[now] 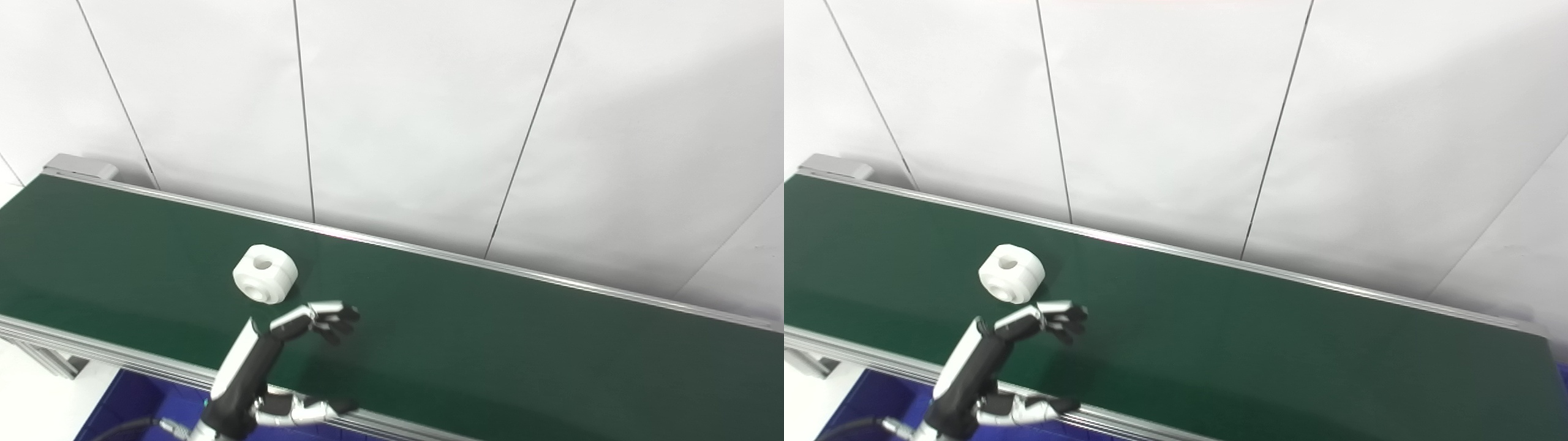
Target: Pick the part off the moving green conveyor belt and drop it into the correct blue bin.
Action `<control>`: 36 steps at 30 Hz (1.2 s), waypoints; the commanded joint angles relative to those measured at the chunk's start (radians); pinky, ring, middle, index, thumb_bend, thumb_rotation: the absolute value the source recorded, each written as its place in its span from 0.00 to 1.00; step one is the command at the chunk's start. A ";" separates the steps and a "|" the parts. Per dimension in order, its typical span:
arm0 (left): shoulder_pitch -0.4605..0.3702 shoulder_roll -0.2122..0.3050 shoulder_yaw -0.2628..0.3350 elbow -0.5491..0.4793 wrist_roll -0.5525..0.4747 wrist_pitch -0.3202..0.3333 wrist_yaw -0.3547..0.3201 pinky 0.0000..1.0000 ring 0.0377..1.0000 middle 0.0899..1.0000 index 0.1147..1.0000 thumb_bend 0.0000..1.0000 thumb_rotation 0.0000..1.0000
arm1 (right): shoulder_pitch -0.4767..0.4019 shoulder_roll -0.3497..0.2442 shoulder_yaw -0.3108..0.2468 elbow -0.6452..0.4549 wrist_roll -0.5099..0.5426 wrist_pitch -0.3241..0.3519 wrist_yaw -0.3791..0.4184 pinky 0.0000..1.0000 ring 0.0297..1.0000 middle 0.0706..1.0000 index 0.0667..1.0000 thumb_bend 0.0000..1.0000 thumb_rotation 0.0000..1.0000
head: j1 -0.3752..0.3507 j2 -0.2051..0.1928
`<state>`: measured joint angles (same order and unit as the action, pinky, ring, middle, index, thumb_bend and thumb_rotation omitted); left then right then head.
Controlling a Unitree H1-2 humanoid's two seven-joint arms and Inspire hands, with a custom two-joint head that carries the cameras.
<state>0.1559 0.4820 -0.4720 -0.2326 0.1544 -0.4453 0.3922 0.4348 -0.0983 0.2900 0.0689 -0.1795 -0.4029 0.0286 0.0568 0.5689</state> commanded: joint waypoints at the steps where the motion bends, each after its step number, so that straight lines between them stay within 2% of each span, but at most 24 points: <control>1: -0.029 -0.026 0.053 -0.023 -0.003 0.006 -0.059 0.61 0.72 0.79 0.73 0.72 0.34 | 0.004 0.006 0.000 -0.034 0.006 -0.055 0.003 0.65 0.74 0.77 0.80 0.70 0.14 | 0.001 0.015; 4: -0.061 -0.057 0.116 0.007 0.028 0.010 -0.129 0.67 0.79 0.84 0.79 0.64 0.32 | 0.003 0.003 0.004 -0.041 0.010 -0.059 0.007 0.66 0.75 0.77 0.81 0.70 0.13 | -0.002 0.027; 7: -0.120 -0.067 0.172 0.061 0.053 0.036 -0.202 0.71 0.81 0.86 0.82 0.61 0.31 | 0.002 -0.001 0.011 -0.047 0.010 -0.065 0.008 0.67 0.75 0.77 0.81 0.71 0.12 | -0.007 0.053; 8: -0.138 -0.068 0.189 0.073 0.058 0.050 -0.225 0.75 0.83 0.87 0.83 0.62 0.29 | 0.003 -0.002 0.012 -0.051 0.013 -0.064 0.011 0.68 0.76 0.77 0.81 0.72 0.12 | -0.008 0.058; 14: -0.232 -0.067 0.264 0.150 0.080 0.090 -0.327 0.80 0.86 0.89 0.85 0.66 0.26 | 0.013 0.000 0.015 -0.080 0.010 -0.053 0.016 0.69 0.76 0.78 0.82 0.71 0.10 | -0.007 0.087; 17: -0.286 -0.059 0.290 0.213 0.106 0.091 -0.362 0.83 0.88 0.90 0.85 0.70 0.29 | 0.012 0.000 0.016 -0.081 0.012 -0.057 0.017 0.69 0.76 0.78 0.82 0.71 0.12 | -0.006 0.091; 19: -0.319 -0.059 0.304 0.258 0.120 0.087 -0.378 0.83 0.88 0.90 0.85 0.72 0.27 | 0.013 0.003 0.016 -0.085 0.017 -0.055 0.020 0.69 0.76 0.78 0.82 0.70 0.12 | -0.006 0.096; 23: -0.364 -0.063 0.321 0.319 0.154 0.126 -0.406 0.86 0.90 0.91 0.85 0.75 0.21 | 0.012 0.003 0.017 -0.088 0.023 -0.057 0.023 0.68 0.76 0.78 0.82 0.70 0.12 | -0.004 0.103; 28: -0.425 -0.061 0.317 0.414 0.215 0.149 -0.427 0.82 0.90 0.92 0.83 0.81 0.12 | 0.017 0.002 0.016 -0.098 0.020 -0.048 0.026 0.67 0.75 0.78 0.82 0.69 0.13 | -0.002 0.105; 30: -0.441 -0.059 0.312 0.430 0.237 0.185 -0.449 0.83 0.91 0.93 0.84 0.82 0.12 | 0.018 0.002 0.016 -0.099 0.029 -0.049 0.031 0.67 0.75 0.79 0.82 0.69 0.12 | 0.000 0.108; 33: -0.460 -0.053 0.298 0.417 0.283 0.282 -0.500 0.90 0.95 0.95 0.86 0.85 0.13 | 0.023 0.002 0.013 -0.108 0.020 -0.046 0.029 0.66 0.75 0.78 0.81 0.69 0.12 | 0.007 0.118; 36: -0.481 -0.047 0.289 0.428 0.296 0.320 -0.538 0.99 0.98 0.96 0.86 0.91 0.11 | 0.028 0.000 0.013 -0.115 0.024 -0.044 0.032 0.66 0.75 0.78 0.82 0.68 0.12 | 0.015 0.127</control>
<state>-0.2730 0.4069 -0.1874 0.2163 0.4421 -0.1360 -0.1394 0.4481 -0.1011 0.3024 -0.0096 -0.1639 -0.4035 0.0554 0.0705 0.6948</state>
